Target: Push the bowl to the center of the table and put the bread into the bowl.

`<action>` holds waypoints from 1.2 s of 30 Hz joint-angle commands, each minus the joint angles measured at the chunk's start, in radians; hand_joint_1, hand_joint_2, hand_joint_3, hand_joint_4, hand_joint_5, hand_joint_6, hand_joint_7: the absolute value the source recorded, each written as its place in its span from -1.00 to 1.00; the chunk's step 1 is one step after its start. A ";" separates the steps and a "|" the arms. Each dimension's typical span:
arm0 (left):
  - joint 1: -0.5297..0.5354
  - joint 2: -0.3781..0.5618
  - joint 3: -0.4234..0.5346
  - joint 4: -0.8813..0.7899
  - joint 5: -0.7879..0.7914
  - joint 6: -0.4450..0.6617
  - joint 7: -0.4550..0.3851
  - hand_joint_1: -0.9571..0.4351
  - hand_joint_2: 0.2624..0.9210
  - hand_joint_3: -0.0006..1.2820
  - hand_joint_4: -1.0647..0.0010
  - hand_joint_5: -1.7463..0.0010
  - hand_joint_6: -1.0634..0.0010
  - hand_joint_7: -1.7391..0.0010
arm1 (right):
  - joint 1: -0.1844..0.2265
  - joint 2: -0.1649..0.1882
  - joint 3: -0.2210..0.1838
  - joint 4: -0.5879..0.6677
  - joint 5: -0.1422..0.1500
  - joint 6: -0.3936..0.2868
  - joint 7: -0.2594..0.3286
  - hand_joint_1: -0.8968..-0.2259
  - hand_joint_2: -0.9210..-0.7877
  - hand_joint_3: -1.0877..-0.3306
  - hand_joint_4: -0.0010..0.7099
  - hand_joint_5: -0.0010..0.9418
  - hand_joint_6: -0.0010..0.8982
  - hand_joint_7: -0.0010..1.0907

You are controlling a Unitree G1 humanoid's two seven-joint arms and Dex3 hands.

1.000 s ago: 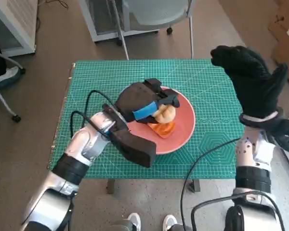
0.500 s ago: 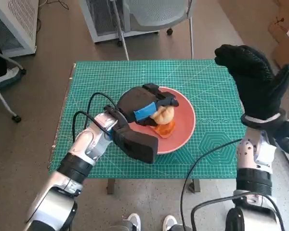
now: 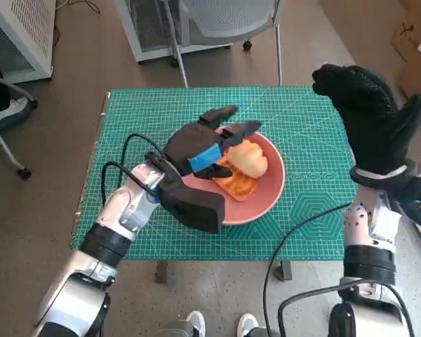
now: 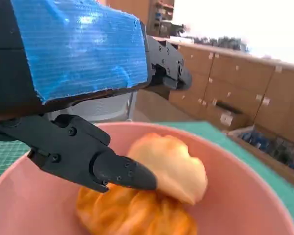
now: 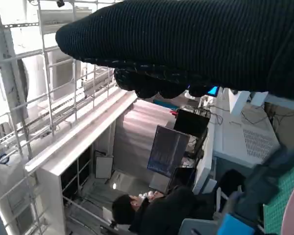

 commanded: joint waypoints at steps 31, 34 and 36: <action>0.164 -0.268 0.444 -0.344 -0.848 0.095 -0.184 -0.54 1.00 -0.35 1.00 1.00 0.82 0.97 | -0.014 -0.011 0.004 0.004 0.010 0.034 0.014 -0.31 -1.00 -0.14 -0.15 -0.99 -0.08 -0.98; 0.182 -0.275 0.450 -0.387 -0.865 0.115 -0.183 -0.56 1.00 -0.30 1.00 1.00 0.82 0.97 | -0.018 -0.011 0.003 0.006 0.010 0.033 0.015 -0.30 -1.00 -0.14 -0.15 -0.99 -0.07 -0.98; 0.190 -0.274 0.454 -0.406 -0.868 0.121 -0.186 -0.57 1.00 -0.27 1.00 1.00 0.82 0.96 | -0.021 -0.011 0.003 0.007 0.010 0.032 0.016 -0.30 -1.00 -0.13 -0.15 -0.99 -0.07 -0.98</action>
